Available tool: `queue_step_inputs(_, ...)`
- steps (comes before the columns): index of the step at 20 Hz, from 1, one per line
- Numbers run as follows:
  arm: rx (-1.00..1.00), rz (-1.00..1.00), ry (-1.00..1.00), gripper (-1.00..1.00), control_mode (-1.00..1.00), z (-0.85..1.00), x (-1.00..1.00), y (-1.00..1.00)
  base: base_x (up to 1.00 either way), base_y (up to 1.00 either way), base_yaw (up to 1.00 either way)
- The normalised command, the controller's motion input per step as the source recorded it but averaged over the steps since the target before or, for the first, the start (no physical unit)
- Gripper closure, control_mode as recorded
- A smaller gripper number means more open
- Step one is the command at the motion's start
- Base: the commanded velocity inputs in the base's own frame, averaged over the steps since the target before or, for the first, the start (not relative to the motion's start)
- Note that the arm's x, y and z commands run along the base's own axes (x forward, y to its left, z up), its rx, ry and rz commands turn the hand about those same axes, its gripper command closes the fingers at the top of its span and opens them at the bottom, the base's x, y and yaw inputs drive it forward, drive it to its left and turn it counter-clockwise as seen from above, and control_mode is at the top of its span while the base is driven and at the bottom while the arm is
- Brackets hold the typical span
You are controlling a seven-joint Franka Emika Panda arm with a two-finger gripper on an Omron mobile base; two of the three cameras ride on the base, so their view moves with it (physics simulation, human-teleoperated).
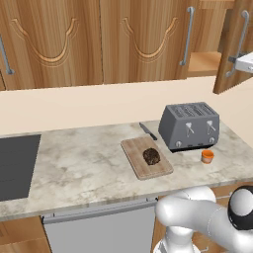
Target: Pick the bread, place it on the cutting board, pick the jam, place it on the counter, and close the cabinet.
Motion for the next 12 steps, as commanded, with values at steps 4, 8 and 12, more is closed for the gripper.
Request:
queue_step_inputs(4,0.00,0.00,0.00,-1.00,-1.00,0.00,0.37,0.05,0.00,0.00,0.00)
queue_step_inputs(8,0.00,0.00,0.00,-1.00,-1.00,0.00,0.36,0.08,0.00,0.00,0.00)
queue_step_inputs(12,0.00,0.00,0.00,-1.00,-1.00,0.00,0.36,0.10,0.00,0.00,0.00)
